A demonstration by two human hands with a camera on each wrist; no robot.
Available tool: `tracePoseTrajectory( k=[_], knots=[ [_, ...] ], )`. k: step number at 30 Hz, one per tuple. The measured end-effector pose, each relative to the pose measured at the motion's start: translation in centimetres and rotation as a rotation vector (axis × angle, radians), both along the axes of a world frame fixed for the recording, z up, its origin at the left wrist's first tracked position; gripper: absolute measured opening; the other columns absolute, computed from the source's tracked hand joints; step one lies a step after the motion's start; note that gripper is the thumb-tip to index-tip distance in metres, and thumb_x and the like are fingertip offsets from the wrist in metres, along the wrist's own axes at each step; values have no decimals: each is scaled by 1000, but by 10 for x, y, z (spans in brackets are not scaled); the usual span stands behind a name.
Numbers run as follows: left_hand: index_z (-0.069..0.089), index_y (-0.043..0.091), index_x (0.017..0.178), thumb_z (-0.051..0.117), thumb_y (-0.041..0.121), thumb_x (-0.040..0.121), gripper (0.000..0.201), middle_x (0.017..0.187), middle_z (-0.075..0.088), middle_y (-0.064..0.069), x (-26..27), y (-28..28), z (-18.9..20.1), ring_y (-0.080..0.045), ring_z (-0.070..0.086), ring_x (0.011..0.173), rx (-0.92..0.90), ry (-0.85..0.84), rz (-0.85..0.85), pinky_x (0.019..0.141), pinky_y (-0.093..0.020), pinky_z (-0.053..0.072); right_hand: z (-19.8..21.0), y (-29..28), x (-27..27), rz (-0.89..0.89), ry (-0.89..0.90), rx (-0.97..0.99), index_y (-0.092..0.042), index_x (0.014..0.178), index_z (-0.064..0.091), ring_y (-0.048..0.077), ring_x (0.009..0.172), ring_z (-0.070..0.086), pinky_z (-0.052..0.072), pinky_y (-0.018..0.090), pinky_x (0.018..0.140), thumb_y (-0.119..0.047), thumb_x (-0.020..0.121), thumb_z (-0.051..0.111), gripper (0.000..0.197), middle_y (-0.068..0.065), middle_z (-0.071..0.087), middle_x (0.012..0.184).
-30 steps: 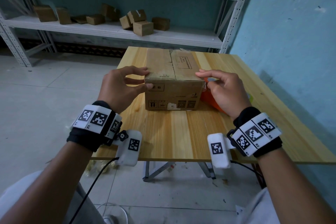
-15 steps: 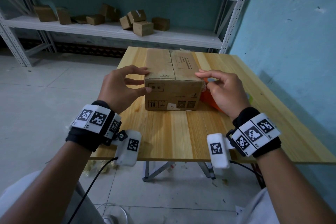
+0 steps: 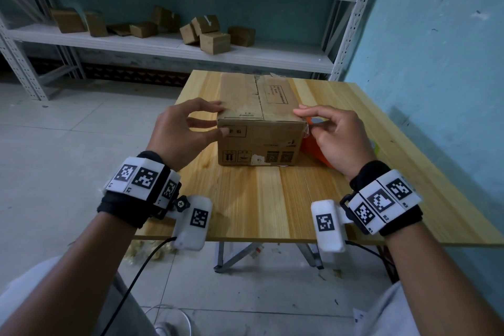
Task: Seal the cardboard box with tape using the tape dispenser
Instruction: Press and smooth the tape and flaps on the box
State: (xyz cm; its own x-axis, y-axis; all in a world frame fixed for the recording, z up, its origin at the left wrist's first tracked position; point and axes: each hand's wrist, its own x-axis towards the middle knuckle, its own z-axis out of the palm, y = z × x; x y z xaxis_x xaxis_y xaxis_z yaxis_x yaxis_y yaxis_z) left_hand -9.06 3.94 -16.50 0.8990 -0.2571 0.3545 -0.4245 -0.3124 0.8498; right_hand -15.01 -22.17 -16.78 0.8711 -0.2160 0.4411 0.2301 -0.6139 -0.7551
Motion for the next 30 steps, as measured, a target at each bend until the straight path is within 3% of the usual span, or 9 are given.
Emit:
tracePoseTrajectory(
  k=[5, 11, 17, 30],
  knots=[
    [66, 24, 105, 77, 22, 76, 32, 116, 64, 19, -1, -2, 0, 2, 64, 92, -15, 2, 17, 69, -13, 52, -1, -1, 1, 13, -3, -9, -23, 112, 73, 9, 120, 59, 49, 40, 103, 9, 86, 55, 45, -7, 65, 128],
    [67, 24, 106, 72, 28, 79, 27, 119, 64, 17, -1, -1, 2, -8, 65, 97, -27, 34, -1, 77, -31, 57, 0, -1, 0, 9, 3, -5, -24, 111, 73, 7, 119, 60, 49, 38, 103, 8, 86, 54, 45, -9, 65, 127],
    [67, 23, 107, 72, 28, 81, 27, 117, 65, 17, -1, -3, 1, -6, 66, 94, -8, -11, 37, 76, -31, 58, 0, 0, 1, 10, 5, -6, -25, 113, 72, 7, 120, 58, 49, 37, 103, 4, 87, 58, 41, -10, 64, 128],
    [68, 23, 107, 71, 28, 81, 27, 117, 64, 18, -3, -4, 4, -8, 65, 97, -37, 56, 38, 81, -33, 56, 4, -2, -1, 59, 33, 104, -23, 110, 75, 4, 120, 57, 48, 36, 104, -1, 84, 62, 36, -10, 66, 126]
  ],
)
